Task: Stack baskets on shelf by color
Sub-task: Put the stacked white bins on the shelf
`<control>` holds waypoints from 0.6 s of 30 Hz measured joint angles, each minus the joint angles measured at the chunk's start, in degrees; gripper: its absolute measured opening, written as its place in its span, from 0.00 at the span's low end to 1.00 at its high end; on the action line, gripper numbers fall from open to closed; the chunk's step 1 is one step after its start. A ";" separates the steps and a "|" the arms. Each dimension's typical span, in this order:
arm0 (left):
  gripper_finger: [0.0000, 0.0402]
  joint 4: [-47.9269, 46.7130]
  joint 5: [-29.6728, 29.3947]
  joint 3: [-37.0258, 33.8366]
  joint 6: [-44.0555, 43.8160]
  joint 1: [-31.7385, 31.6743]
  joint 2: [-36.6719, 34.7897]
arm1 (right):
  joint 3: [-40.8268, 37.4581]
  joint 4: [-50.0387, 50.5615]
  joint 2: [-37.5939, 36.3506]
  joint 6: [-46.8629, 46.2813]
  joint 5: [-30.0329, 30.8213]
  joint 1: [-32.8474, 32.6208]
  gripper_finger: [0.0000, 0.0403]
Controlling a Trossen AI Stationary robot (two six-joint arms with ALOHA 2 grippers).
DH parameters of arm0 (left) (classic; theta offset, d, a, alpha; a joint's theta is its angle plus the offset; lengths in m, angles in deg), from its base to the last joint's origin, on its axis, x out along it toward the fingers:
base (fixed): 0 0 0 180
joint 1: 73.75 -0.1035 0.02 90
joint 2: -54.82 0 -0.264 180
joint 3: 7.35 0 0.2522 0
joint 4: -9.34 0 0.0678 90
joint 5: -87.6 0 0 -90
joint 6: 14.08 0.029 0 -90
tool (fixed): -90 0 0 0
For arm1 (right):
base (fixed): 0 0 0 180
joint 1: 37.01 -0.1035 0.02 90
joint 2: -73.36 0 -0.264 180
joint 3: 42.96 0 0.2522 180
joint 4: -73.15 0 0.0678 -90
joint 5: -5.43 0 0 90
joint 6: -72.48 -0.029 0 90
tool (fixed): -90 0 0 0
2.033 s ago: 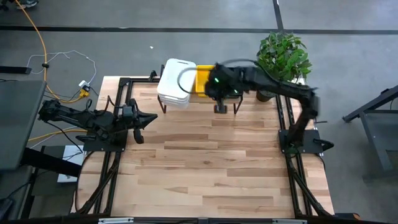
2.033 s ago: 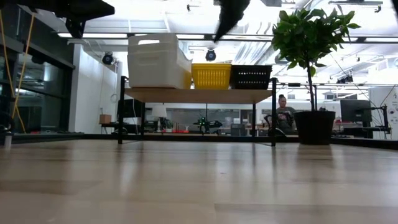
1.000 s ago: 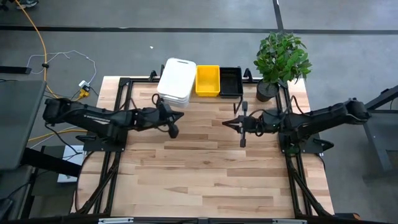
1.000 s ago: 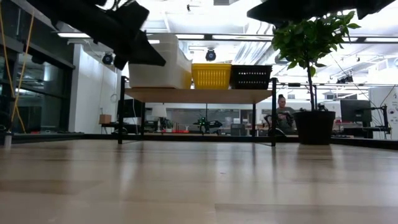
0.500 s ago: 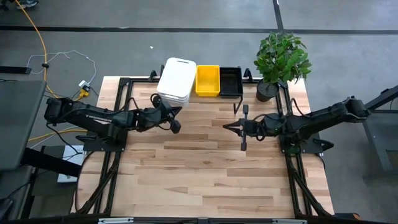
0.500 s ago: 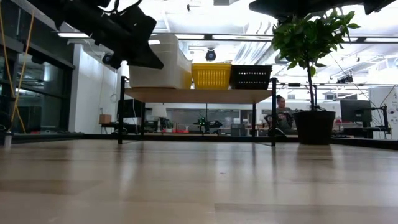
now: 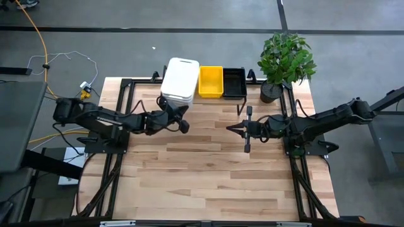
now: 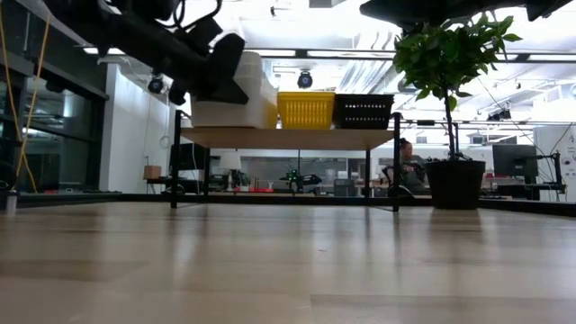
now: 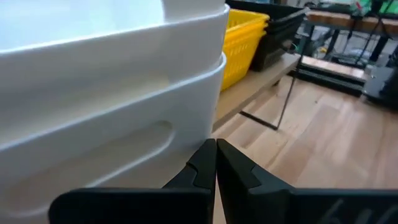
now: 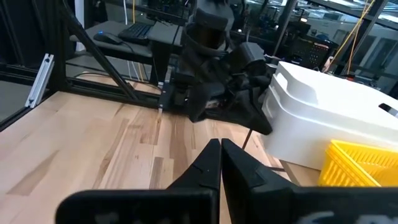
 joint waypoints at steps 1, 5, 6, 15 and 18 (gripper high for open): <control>0.00 1.30 -0.20 0.00 0.09 -0.15 0.73 | 0.02 0.01 0.00 -0.08 0.00 0.00 0.00; 0.00 5.23 -0.76 0.00 0.97 -0.81 2.63 | 0.02 0.13 0.00 -0.70 -0.02 0.00 0.00; 0.00 6.05 -1.11 0.00 1.09 -0.81 2.98 | 0.02 0.14 0.00 -0.71 -0.02 0.00 0.00; 0.00 13.77 -3.01 0.00 3.64 -0.81 7.49 | 0.04 0.15 0.00 -0.70 -0.02 0.00 0.00; 0.00 17.81 -2.99 -0.02 5.64 -0.82 9.73 | 0.04 0.15 0.00 -0.85 -0.02 0.00 0.00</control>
